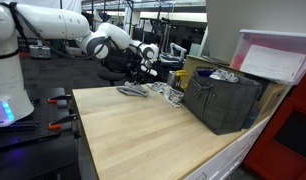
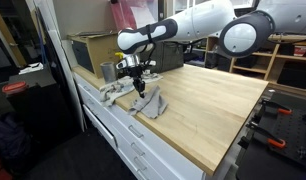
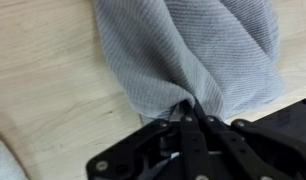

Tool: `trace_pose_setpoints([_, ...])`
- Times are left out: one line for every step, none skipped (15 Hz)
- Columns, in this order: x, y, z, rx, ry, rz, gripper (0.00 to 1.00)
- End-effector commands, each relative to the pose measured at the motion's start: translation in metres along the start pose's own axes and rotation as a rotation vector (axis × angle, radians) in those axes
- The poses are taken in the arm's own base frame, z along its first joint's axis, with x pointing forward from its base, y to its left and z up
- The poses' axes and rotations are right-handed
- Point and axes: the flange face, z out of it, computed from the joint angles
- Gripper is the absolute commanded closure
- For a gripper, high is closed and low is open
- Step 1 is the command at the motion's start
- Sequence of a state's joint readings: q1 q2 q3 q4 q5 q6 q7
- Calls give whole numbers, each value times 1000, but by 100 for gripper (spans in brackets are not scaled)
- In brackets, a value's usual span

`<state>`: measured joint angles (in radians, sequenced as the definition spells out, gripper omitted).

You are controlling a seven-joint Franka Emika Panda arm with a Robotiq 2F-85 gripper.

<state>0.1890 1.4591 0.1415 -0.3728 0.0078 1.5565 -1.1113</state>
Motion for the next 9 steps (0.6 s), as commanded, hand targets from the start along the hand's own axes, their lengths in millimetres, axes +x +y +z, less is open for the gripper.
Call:
trace_pose_setpoints([-7,-3,-8,42,11,35,99])
trace_pose_setpoints([-8,-3,-10,48,19,29,99])
trace_pose_setpoints([-9,-3,-12,67,60,28,99])
trace_pose_setpoints([-10,-3,-16,95,123,40,99])
trace_pose_setpoints([-11,-2,-19,118,177,48,99])
trace_pose_setpoints([-12,-3,-22,144,221,61,99])
trace_pose_setpoints([-14,-4,-25,181,260,74,99])
trace_pose_setpoints([-19,-8,-28,237,283,66,99])
trace_pose_setpoints([-25,-11,-29,292,297,83,99])
